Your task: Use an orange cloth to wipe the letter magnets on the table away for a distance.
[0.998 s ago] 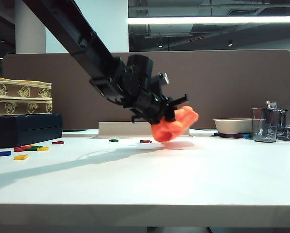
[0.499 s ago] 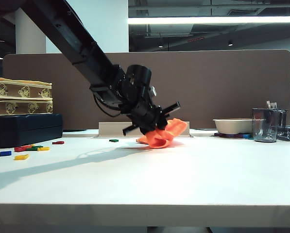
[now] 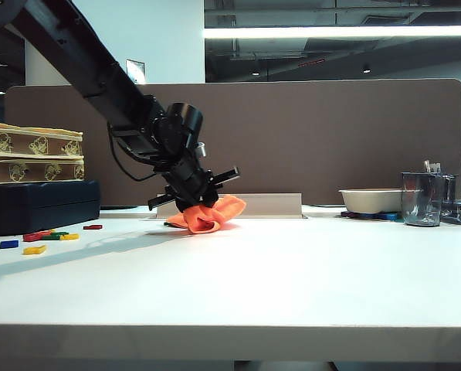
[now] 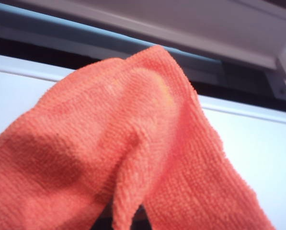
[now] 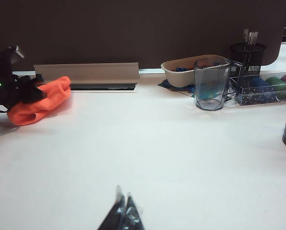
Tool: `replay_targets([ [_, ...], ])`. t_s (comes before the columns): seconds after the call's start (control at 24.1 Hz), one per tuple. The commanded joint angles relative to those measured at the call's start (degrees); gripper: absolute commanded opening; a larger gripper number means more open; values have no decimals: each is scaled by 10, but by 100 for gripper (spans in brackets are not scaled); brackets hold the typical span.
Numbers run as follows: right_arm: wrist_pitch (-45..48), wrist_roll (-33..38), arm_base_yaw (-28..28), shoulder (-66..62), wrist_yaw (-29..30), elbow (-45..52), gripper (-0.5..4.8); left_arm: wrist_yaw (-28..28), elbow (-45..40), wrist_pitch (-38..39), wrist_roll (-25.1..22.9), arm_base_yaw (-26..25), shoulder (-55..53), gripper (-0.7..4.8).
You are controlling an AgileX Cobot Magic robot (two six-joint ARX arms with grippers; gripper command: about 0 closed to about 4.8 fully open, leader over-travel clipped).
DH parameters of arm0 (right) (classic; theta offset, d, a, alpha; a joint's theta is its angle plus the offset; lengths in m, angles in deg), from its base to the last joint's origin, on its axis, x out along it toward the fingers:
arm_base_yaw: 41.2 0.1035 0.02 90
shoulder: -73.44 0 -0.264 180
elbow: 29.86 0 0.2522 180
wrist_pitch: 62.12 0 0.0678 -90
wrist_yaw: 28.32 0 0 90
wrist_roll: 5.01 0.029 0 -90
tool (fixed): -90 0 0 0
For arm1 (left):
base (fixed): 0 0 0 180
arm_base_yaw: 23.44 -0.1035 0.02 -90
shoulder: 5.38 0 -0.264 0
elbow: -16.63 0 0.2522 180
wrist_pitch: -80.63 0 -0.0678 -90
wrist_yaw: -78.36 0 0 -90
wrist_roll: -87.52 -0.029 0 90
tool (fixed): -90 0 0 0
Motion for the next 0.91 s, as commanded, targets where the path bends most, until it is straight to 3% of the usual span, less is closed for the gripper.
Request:
replay_targets([
  [0.04,5,2,0,1,-2,-3,-1,-45,3,-15,5,4,3,-6],
  [0.5,1,2,0,1,-2,-3,-1,15,6,-5,36,-1,3,-6],
  [0.91,0,2,0,1,-14,-3,-1,53,6,18,40,-47,14,-6],
])
